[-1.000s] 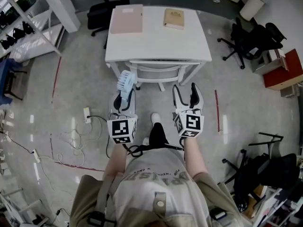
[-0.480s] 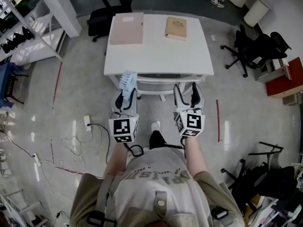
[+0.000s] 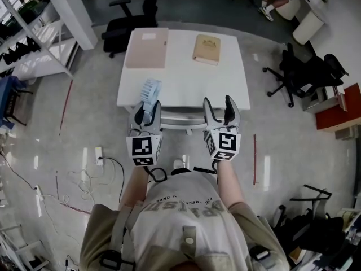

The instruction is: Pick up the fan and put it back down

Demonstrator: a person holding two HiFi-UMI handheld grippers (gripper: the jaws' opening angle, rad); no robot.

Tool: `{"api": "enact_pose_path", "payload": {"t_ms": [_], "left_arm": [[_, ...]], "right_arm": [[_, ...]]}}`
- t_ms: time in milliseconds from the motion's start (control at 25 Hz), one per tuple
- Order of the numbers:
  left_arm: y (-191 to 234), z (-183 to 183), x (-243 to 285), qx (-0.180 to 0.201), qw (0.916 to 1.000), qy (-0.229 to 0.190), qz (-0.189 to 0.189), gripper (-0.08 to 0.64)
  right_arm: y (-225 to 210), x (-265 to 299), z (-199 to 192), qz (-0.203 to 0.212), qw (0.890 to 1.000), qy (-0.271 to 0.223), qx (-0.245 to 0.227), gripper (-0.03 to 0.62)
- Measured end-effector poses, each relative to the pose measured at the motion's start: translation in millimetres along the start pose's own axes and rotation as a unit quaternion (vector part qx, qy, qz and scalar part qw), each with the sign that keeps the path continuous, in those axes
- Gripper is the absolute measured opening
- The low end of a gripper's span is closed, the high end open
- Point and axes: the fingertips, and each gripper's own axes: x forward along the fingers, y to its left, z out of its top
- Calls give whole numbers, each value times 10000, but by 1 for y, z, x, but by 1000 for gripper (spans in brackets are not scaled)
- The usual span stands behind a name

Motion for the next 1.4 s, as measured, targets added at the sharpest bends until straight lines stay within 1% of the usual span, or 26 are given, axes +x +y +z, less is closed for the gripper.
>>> {"api": "enact_pose_path", "payload": {"t_ms": [200,400,680,800,960,1160,1400], "left_arm": [[-10,9,41,57,10000,22,-2,129],[-16,4,60,74,9999,141,22,130],[-10,-21,64,-1,9989,454,114,129],[-7,-31,65,95,9983,556,115,129],[0,-45,74,110,9975,698,34,129],[4,-57,98,91,9968,788,-126,129],[14,-64,135,138,9957,841,-368,129]], "right_arm": [[-30,30,3,58,10000,-21,69,293],[-48,46,-12,58,9997,122,196,293],[-48,52,-36,120,9987,373,336,293],[-47,56,-49,117,9978,509,397,293],[-40,66,-63,124,9968,650,439,293],[-41,83,-77,97,9958,798,438,293],[-48,116,-80,-32,9958,820,408,293]]}}
